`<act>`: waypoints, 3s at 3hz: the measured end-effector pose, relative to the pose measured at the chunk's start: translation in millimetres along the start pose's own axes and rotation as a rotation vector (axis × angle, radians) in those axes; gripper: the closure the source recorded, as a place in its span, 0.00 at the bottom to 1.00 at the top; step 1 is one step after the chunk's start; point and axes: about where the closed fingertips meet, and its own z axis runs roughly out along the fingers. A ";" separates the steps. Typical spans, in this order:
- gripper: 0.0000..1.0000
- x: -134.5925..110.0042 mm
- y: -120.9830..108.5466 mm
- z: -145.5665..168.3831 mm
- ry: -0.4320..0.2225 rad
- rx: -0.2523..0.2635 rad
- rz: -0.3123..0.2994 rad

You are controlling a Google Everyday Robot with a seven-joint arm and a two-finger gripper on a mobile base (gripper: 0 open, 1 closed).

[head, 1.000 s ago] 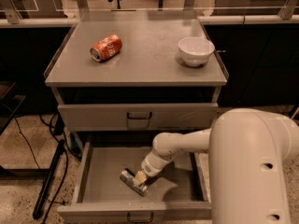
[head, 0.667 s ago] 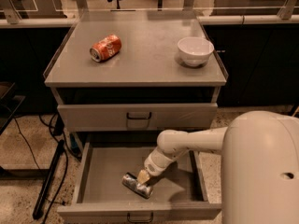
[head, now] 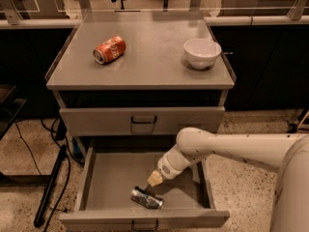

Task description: Pick redbull can from middle drawer and place on counter

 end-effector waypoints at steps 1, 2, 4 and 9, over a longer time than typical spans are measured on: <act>1.00 0.0 0.0 0.0 0.000 0.000 0.000; 0.73 0.0 0.0 0.1 0.000 0.000 0.000; 0.27 0.0 0.1 0.1 0.000 0.000 0.000; 0.00 -14.2 -12.0 40.6 -0.002 0.024 0.034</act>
Offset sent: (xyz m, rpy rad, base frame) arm 0.0000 0.0000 0.0000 0.0000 0.0000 0.0000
